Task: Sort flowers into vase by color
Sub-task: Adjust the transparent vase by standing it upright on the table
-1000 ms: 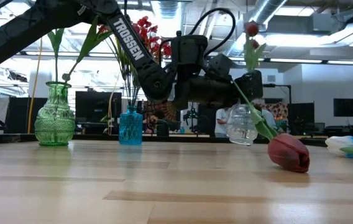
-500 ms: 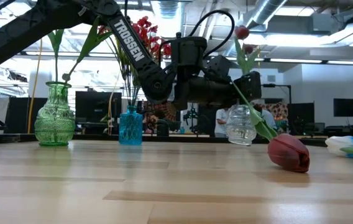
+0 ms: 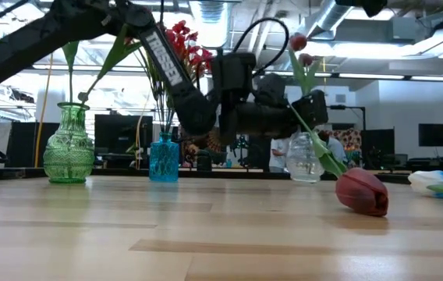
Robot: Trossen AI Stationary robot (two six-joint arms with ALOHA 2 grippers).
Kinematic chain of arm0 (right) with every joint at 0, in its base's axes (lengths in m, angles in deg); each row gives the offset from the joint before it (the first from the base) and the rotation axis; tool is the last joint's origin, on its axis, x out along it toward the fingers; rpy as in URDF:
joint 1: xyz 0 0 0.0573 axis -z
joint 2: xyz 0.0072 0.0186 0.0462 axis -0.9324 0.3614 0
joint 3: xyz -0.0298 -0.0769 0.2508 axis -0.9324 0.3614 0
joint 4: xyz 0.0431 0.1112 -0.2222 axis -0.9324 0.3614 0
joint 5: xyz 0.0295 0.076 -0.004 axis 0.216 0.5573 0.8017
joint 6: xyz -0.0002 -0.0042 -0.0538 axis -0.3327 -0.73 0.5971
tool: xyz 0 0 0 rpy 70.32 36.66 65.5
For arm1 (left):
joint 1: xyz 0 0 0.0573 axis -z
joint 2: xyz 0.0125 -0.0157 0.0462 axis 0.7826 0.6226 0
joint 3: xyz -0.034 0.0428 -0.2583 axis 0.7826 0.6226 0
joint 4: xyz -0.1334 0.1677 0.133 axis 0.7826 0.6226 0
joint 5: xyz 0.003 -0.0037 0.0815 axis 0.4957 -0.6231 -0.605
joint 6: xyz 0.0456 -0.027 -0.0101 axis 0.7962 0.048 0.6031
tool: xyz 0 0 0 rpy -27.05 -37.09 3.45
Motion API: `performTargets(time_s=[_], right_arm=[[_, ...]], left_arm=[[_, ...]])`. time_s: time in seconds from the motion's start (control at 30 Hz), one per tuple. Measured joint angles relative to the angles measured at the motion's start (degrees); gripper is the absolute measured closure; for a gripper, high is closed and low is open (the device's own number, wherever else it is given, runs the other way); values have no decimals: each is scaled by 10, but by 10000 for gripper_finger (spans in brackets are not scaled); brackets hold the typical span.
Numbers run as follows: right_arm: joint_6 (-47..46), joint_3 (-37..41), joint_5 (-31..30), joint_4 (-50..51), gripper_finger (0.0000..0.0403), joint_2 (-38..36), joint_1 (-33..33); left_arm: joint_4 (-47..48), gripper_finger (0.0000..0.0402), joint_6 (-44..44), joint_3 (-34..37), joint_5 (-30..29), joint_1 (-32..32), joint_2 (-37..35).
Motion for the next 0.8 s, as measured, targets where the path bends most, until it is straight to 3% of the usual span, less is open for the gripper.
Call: performTargets(time_s=[0.27,0.8], right_arm=[[2,56,-1,-64,177,7,-21],[2,65,-1,-86,177,39,-25]], left_arm=[[-38,239,43,-3,-3,0,23],[-19,239,51,-3,9,2,23]])
